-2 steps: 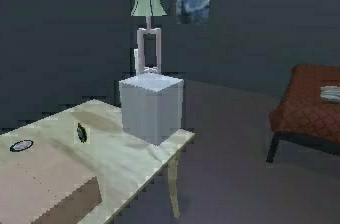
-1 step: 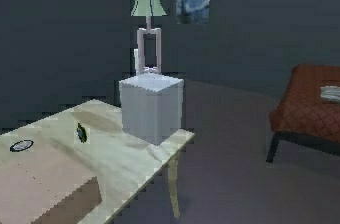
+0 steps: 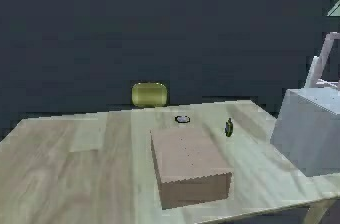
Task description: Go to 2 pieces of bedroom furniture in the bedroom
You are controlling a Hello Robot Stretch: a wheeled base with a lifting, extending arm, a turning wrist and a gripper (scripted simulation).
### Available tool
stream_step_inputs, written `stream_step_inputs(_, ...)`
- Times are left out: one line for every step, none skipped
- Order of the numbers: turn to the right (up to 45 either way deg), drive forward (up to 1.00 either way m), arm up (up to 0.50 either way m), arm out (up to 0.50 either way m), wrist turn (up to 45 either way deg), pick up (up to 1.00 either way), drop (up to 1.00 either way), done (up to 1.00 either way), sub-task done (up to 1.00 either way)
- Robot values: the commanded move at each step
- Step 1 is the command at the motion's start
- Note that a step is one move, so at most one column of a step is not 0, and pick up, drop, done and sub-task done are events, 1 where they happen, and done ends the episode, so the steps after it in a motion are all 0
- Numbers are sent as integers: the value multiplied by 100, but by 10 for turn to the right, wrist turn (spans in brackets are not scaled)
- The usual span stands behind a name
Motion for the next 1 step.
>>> stream_step_inputs(-450,0,0,0,0,0,0,0,0)
